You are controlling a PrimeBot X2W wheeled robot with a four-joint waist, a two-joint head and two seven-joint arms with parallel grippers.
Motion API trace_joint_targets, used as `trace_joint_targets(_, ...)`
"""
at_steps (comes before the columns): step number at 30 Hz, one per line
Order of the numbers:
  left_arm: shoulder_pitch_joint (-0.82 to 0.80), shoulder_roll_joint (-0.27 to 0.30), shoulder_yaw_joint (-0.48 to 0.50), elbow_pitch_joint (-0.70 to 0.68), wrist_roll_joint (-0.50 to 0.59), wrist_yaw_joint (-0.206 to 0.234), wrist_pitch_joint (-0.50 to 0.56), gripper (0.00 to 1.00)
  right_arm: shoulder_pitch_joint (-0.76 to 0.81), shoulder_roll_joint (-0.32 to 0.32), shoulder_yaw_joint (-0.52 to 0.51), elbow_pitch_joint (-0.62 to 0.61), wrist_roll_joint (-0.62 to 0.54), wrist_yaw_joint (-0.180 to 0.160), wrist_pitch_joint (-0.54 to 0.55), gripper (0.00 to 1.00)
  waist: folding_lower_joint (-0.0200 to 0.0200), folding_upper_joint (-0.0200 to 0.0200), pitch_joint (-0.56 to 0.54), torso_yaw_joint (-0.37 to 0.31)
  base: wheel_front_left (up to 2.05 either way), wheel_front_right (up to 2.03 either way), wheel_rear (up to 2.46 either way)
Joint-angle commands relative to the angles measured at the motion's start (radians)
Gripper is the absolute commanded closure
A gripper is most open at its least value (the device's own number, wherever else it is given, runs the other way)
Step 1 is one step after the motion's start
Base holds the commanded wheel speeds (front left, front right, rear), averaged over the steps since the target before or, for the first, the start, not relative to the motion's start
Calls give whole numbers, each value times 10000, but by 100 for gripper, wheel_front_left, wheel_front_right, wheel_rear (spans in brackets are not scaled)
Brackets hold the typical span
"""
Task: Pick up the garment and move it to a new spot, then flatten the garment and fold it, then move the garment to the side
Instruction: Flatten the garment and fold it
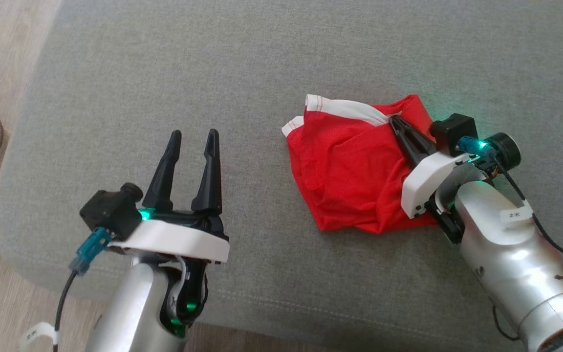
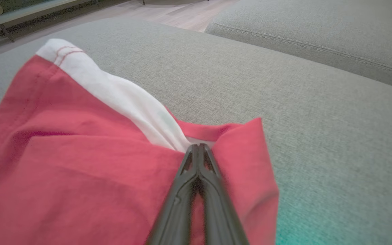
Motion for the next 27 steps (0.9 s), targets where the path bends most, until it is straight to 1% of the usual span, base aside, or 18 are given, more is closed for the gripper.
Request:
trace_joint_targets(1, -385, 75, 359, -333, 93, -45, -55, 0, 5, 223, -13, -132, 14, 65, -151, 100, 0, 0, -67, -59, 0, 0, 0)
trace_joint_targets(5, -321, 75, 437, -274, 186, -86, -55, 0, 30, 158, -331, -318, 139, 65, -375, 100, 0, 0, -346, -231, 0, 0, 0)
trace_joint_targets(11, -188, 75, 500, -256, 331, -176, -55, 0, 463, -222, -1268, -1366, 196, 65, -527, 100, 0, 0, -876, -614, 0, 0, 0)
trace_joint_targets(12, -188, 75, 500, -256, 331, -176, -55, 0, 463, -222, -1268, -1366, 196, 65, -527, 100, 0, 0, -876, -614, 0, 0, 0)
trace_joint_targets(14, -116, 75, 558, -267, 351, -175, -55, 0, 754, -408, -1710, -1945, -16, 65, -537, 100, 0, 0, -1059, -807, 0, 0, 0)
trace_joint_targets(17, 7, 75, 681, -251, 408, -194, -55, 0, 1365, -597, -2467, -2970, -687, 65, -541, 100, 0, 0, -1287, -1152, 0, 0, 0)
trace_joint_targets(21, 82, 75, 803, -153, 489, -230, -55, 0, 2445, -538, -3729, -4247, -1252, 65, -543, 100, 0, 0, -1559, -1490, 0, 0, 0)
trace_joint_targets(23, 134, 75, 874, -81, 507, -210, -55, 0, 2999, -394, -4382, -4844, -1464, 65, -544, 100, 0, 0, -1676, -1633, 0, 0, 0)
trace_joint_targets(26, 145, 75, 958, -33, 527, -165, -55, 0, 3768, -188, -5098, -5584, -2008, 65, -544, 100, 0, 0, -1683, -1793, 0, 0, 0)
trace_joint_targets(27, 149, 75, 977, -27, 522, -150, -55, 0, 4000, -62, -5331, -5831, -2101, 65, -544, 80, 0, 0, -1692, -1828, 0, 0, 0)
